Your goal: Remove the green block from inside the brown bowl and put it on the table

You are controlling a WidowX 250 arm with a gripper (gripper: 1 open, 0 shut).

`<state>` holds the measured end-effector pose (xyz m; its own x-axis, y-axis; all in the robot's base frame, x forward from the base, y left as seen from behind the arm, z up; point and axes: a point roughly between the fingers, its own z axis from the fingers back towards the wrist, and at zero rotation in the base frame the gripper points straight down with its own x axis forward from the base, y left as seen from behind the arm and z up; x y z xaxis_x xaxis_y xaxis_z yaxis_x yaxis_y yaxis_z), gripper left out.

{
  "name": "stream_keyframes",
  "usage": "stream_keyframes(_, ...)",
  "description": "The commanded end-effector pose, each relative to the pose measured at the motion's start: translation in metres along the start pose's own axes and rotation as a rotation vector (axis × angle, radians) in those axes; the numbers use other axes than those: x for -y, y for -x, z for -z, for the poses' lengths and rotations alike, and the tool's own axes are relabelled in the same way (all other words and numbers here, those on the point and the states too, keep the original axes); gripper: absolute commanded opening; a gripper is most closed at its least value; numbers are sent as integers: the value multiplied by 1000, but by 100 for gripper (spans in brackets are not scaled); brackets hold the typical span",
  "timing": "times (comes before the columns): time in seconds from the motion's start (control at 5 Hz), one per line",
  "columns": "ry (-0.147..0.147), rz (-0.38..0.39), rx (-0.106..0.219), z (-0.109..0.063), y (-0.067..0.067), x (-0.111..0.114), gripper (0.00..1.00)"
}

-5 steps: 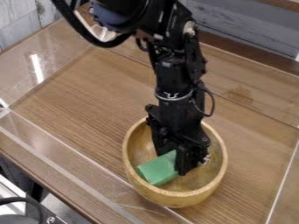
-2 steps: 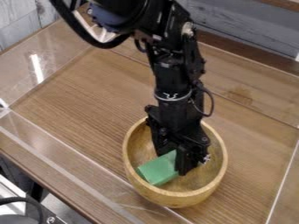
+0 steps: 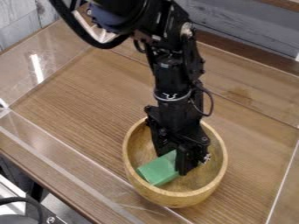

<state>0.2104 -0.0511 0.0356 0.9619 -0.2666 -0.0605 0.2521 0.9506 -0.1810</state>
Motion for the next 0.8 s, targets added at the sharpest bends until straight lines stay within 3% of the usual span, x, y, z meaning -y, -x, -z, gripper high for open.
stream_keyframes(0.0, 2, -17, 8, -1, -1, 1, 0)
stream_keyframes(0.6, 7, -27, 5, -1, -1, 2, 0)
